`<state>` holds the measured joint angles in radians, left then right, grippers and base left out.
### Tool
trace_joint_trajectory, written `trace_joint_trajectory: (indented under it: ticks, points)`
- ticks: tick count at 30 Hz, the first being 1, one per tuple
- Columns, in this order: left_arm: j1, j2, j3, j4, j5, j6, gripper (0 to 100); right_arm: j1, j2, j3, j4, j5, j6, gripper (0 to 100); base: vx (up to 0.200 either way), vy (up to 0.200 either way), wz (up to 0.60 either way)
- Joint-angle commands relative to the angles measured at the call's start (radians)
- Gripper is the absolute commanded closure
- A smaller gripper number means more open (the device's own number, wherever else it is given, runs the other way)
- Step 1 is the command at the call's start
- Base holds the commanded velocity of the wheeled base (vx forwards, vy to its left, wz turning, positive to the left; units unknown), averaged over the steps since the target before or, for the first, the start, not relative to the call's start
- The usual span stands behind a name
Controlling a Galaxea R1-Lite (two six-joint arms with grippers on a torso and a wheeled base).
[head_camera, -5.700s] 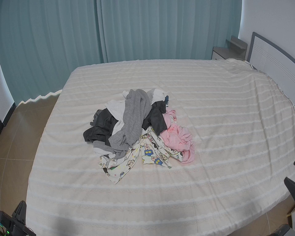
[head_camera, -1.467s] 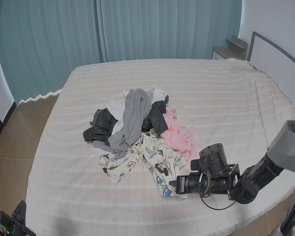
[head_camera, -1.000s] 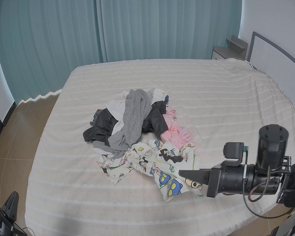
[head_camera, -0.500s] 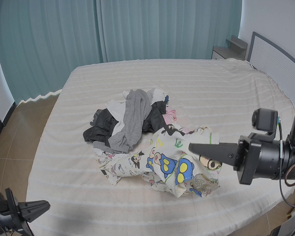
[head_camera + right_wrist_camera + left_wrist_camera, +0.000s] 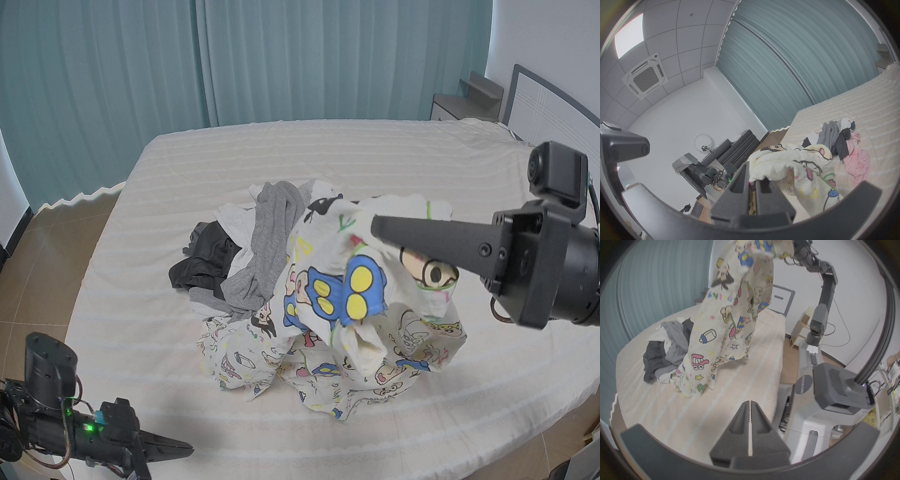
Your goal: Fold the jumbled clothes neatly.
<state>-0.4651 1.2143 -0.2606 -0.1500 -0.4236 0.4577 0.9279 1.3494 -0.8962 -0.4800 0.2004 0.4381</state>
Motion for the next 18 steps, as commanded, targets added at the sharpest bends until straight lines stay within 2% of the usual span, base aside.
trace_joint_trajectory:
  ticks: [1, 4, 6, 13, 14, 18]
  points:
    - [-0.053, 0.324, 0.000, -0.296, 0.045, 0.047, 100, 0.026, 0.060, -0.112, 0.008, 0.001, -0.010, 100, 0.000, 0.000, 0.00]
    - [-0.087, 0.383, 0.004, -0.385, 0.043, 0.042, 100, 0.026, 0.083, -0.127, 0.003, -0.003, -0.012, 100, 0.000, 0.000, 0.00]
    - [-0.150, 0.465, 0.004, -0.415, 0.043, 0.010, 100, 0.026, 0.108, -0.139, -0.002, -0.004, -0.012, 100, 0.000, 0.000, 0.00]
    - [-0.156, 0.584, 0.006, -0.520, 0.069, -0.045, 100, 0.028, 0.114, -0.173, -0.002, -0.004, -0.012, 100, 0.000, 0.000, 0.00]
    - [-0.155, 0.617, 0.006, -0.560, 0.094, -0.066, 100, 0.026, 0.116, -0.184, -0.002, -0.006, -0.010, 100, 0.000, 0.000, 0.00]
    - [-0.158, 0.686, 0.004, -0.646, 0.106, -0.137, 100, 0.026, 0.126, -0.191, -0.005, -0.007, -0.010, 100, 0.000, 0.000, 0.00]
